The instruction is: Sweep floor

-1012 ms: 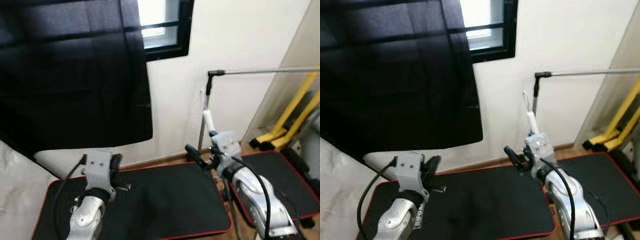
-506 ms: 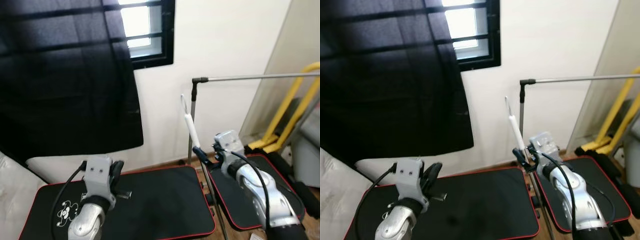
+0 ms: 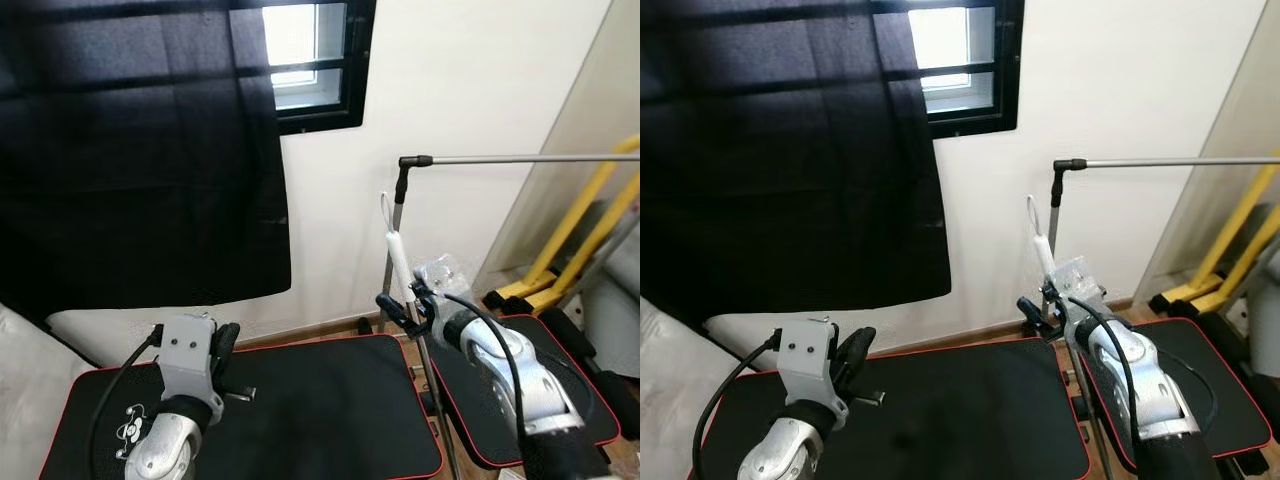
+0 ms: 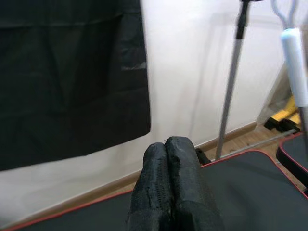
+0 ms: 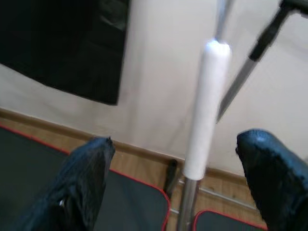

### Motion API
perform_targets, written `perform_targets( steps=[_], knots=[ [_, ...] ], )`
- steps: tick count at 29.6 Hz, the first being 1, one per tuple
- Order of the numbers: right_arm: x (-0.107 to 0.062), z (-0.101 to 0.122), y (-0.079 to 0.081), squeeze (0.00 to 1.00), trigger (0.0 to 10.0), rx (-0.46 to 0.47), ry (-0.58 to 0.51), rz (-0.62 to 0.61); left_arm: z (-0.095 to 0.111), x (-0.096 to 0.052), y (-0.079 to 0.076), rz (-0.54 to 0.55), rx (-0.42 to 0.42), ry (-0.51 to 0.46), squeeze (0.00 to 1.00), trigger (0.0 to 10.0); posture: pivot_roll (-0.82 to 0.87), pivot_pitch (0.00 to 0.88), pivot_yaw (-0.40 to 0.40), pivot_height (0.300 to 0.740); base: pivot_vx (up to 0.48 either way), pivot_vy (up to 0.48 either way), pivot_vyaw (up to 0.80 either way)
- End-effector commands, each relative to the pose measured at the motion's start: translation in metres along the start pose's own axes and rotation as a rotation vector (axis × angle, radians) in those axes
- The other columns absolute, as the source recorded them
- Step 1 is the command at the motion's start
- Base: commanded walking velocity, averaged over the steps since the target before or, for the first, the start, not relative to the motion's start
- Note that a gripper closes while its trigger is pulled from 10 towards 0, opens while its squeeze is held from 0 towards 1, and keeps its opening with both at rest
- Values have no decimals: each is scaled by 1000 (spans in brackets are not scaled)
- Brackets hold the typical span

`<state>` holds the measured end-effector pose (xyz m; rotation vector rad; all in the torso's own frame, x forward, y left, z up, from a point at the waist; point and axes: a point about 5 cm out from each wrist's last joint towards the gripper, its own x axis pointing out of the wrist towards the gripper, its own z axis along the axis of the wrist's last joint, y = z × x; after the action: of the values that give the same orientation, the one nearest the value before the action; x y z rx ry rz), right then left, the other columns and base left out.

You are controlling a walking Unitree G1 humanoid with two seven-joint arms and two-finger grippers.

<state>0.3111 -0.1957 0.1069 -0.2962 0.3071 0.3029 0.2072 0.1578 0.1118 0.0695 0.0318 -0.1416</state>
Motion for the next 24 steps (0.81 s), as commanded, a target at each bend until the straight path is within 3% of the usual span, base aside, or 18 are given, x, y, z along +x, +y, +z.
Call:
perform_targets(
  steps=[1, 10, 13, 17, 19, 24],
  knots=[
    [1, -5, -7, 0, 10000, 18, 19, -22, 0, -3, -4, -44, 23, 14, 0, 10000, -55, 28, -64, 740, 0, 0, 0],
    [13, -20, -17, 0, 10000, 51, 103, -16, 10, -9, -12, -128, 89, 2, 0, 10000, -41, 82, -58, 740, 0, 0, 0],
    [26, -28, -20, 0, 10000, 84, 149, -49, 22, -17, -24, -246, 153, -9, 0, 10000, -13, 153, -43, 740, 0, 0, 0],
    [30, -29, -20, 0, 10000, 92, 155, -62, 26, -21, -29, -289, 168, -13, 0, 10000, -13, 153, -43, 740, 0, 0, 0],
    [35, -21, -24, 0, 10000, 80, 138, -110, 31, -29, -37, -367, 195, -11, 0, 10000, 12, 194, -30, 740, 0, 0, 0],
    [40, -12, -31, 0, 10000, 93, 111, -156, 34, -37, -40, -396, 204, 0, 0, 10000, 23, 222, -26, 740, 0, 0, 0]
  ],
)
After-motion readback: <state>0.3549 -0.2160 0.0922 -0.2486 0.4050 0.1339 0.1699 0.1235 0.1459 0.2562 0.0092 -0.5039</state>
